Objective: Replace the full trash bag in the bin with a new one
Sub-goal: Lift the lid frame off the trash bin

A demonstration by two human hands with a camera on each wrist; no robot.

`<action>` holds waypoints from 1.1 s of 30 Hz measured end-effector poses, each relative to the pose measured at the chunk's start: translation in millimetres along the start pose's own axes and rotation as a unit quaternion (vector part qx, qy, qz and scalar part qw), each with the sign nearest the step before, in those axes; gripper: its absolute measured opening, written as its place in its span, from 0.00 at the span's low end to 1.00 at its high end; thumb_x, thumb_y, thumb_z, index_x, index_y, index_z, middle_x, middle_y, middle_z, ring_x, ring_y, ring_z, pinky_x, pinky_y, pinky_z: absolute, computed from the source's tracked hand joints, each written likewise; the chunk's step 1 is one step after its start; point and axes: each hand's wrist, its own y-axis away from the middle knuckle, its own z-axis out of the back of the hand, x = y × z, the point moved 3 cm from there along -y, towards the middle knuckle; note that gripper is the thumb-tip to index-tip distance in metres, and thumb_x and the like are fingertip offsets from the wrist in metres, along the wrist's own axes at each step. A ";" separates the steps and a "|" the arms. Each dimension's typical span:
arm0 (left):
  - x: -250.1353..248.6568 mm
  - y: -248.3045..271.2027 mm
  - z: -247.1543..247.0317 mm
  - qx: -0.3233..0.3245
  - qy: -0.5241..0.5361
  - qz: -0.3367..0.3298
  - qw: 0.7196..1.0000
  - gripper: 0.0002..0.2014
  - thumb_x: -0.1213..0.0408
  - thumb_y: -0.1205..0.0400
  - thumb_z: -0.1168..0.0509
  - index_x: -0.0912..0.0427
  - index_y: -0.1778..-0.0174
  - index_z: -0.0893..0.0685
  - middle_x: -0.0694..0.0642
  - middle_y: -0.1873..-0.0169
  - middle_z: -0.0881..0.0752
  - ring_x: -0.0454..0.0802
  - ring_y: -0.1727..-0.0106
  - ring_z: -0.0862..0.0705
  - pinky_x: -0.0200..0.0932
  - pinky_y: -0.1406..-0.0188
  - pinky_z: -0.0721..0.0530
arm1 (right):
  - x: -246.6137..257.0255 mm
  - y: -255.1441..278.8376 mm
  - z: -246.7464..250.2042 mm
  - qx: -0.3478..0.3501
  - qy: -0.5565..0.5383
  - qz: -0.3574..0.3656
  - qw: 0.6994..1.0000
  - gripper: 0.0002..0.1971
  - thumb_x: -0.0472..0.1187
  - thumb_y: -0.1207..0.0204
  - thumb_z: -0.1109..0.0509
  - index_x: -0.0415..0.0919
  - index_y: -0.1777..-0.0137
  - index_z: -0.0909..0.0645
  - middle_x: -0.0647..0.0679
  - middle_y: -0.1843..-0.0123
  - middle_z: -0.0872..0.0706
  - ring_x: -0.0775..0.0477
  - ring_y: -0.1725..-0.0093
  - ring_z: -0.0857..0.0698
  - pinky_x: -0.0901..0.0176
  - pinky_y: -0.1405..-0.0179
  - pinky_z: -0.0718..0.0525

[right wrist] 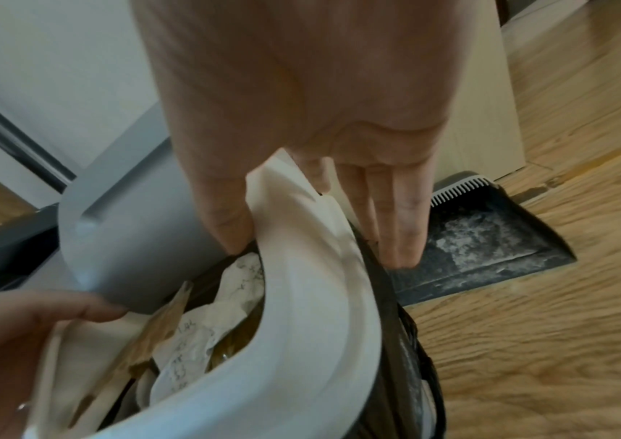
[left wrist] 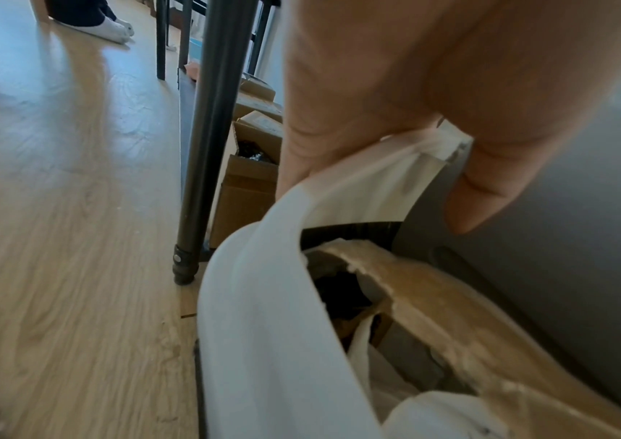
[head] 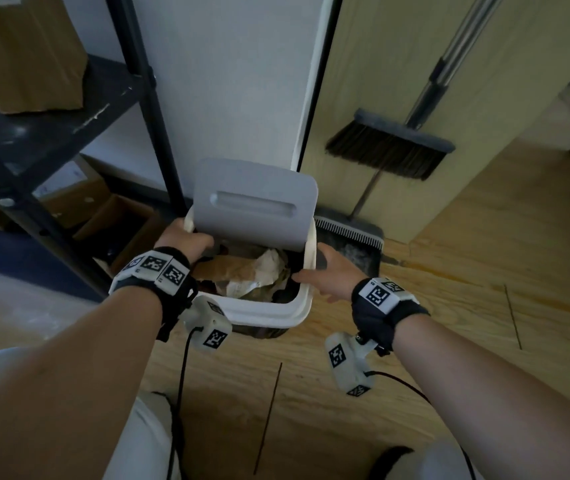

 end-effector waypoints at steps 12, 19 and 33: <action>-9.8 31.2 -34.4 0.097 -0.012 0.003 0.995 0.29 0.70 0.27 0.34 0.56 0.27 0.26 0.64 0.46 0.17 0.65 0.43 0.16 0.61 0.41 0.15 | -46.0 13.6 29.0 -0.049 0.055 0.003 0.997 0.34 0.48 0.26 0.30 0.50 0.22 0.37 0.46 0.36 0.16 0.41 0.43 0.14 0.42 0.41 0.15; -35.4 44.6 -84.4 0.169 -0.005 -0.027 0.985 0.37 0.68 0.29 0.31 0.50 0.22 0.31 0.60 0.38 0.18 0.59 0.42 0.16 0.54 0.47 0.12 | -78.0 13.2 64.6 -0.101 0.068 -0.067 0.990 0.18 0.41 0.26 0.32 0.35 0.37 0.22 0.34 0.47 0.12 0.32 0.49 0.12 0.38 0.46 0.13; -56.2 50.7 -131.7 0.230 -0.045 -0.069 0.970 0.37 0.61 0.27 0.28 0.49 0.22 0.34 0.58 0.32 0.21 0.58 0.38 0.18 0.47 0.55 0.14 | -100.0 36.8 113.6 -0.108 0.131 -0.116 0.979 0.18 0.41 0.23 0.34 0.31 0.37 0.21 0.34 0.45 0.13 0.35 0.48 0.12 0.47 0.51 0.14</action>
